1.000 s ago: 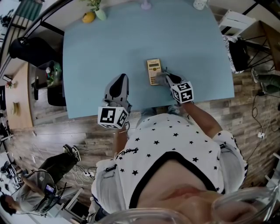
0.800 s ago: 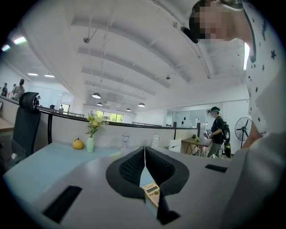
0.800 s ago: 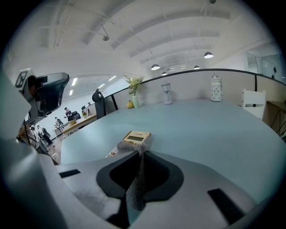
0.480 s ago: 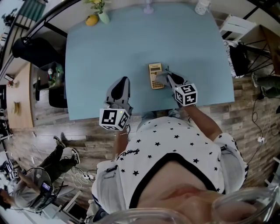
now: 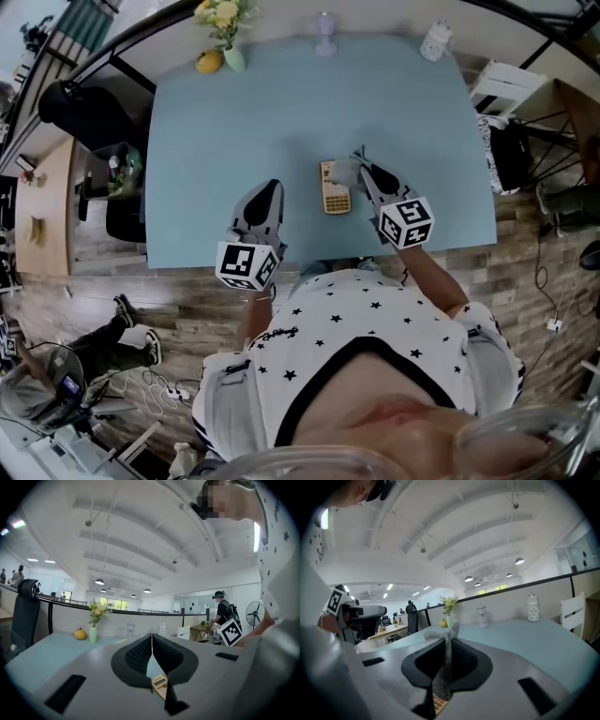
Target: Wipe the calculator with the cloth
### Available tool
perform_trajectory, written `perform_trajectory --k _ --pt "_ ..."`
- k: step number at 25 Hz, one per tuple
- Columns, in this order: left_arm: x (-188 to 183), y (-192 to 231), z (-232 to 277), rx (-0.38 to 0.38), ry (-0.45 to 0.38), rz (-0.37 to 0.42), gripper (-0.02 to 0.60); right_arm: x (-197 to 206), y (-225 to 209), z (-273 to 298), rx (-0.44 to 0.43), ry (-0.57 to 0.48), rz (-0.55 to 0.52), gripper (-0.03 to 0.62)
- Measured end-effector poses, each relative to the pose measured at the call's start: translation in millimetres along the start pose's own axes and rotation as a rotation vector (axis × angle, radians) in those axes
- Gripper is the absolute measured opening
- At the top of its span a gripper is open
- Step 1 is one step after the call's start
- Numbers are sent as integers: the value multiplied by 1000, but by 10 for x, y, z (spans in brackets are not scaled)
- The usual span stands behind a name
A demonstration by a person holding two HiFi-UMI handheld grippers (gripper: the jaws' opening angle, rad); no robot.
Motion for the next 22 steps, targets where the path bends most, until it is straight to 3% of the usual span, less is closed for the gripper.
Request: perform_trajectory --k 11,22 --pt "-63 -23 34 -18 -29 -1 31 -502 207 -92 -97 -139 -16 34" --pt "-63 -41 1 -31 -22 0 31 -580 297 -133 -129 -150 -72 32"
Point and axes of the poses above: the fingertips, and each gripper's own axes: z forward along the fingers, y to its left, x out of its underside, the point moved 7 cm from there along -z, backward along the fingers, and after that the axes turned 4 degrees about z, right-handed, at the moved point
